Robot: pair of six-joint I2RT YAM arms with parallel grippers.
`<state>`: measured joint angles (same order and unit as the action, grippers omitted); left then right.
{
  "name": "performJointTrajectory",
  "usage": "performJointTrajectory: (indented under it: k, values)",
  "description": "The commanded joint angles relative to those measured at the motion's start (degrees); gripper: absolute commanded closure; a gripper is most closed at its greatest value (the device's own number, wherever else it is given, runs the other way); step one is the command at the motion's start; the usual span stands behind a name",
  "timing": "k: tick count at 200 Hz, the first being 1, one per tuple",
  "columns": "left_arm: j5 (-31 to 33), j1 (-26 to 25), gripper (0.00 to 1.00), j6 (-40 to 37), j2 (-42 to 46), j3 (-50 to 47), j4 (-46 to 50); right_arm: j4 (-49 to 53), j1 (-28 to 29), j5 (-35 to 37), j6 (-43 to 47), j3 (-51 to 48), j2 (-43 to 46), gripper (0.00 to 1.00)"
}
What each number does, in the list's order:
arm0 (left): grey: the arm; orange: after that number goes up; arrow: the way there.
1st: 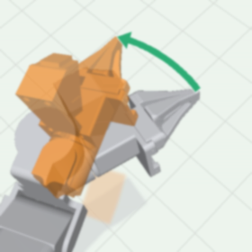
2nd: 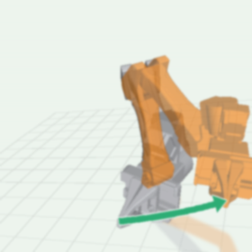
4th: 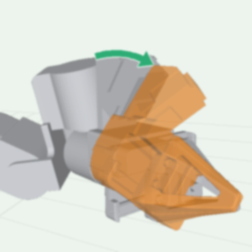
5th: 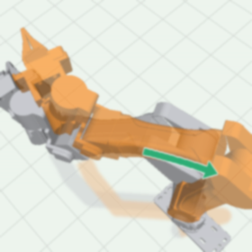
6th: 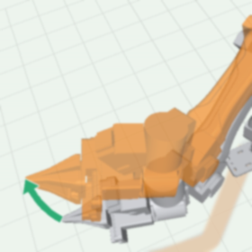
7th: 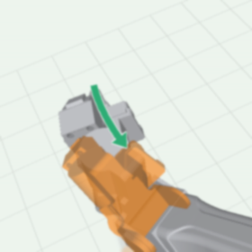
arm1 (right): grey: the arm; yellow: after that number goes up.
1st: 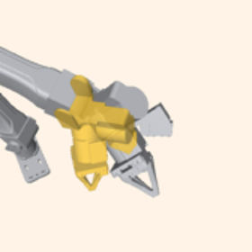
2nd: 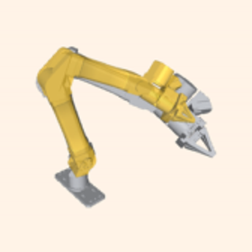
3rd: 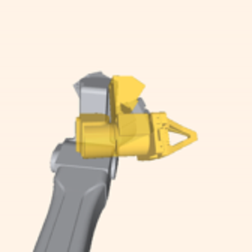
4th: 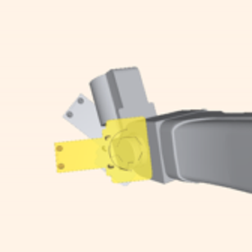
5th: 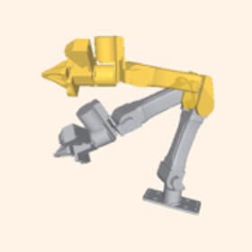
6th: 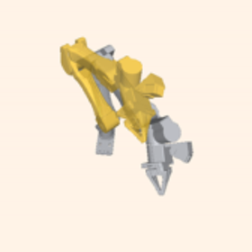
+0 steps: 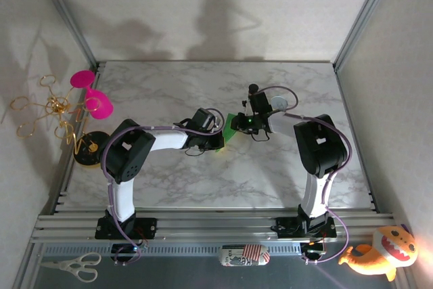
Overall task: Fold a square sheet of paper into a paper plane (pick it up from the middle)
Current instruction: Fold the wing for the fifth time at the center of the table.
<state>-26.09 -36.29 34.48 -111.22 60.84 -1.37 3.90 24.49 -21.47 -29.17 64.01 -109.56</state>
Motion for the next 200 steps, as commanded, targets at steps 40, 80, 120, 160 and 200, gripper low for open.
performJointTrajectory:
  k: [40,80,120,160,200]
  values:
    - [1.2,-0.4,1.00,-1.6,-1.1,0.0,4.6,1.8,-0.7,-3.1,6.9,6.6,-5.5,0.76]
    - [1.1,-0.5,1.00,-1.6,-0.9,-0.2,4.7,2.2,-0.6,-3.8,7.6,7.4,-7.2,0.76]
    - [0.7,-0.4,0.99,-2.1,0.4,0.5,5.2,2.5,-0.7,-2.8,7.8,7.4,-9.1,0.76]
    - [-1.7,-0.3,0.90,-1.2,2.4,3.2,1.1,4.4,-0.7,-1.5,8.1,6.9,-10.4,0.76]
    - [0.1,0.0,0.92,0.4,-1.9,6.3,-1.4,3.9,-0.7,-2.7,7.8,6.6,-10.2,0.76]
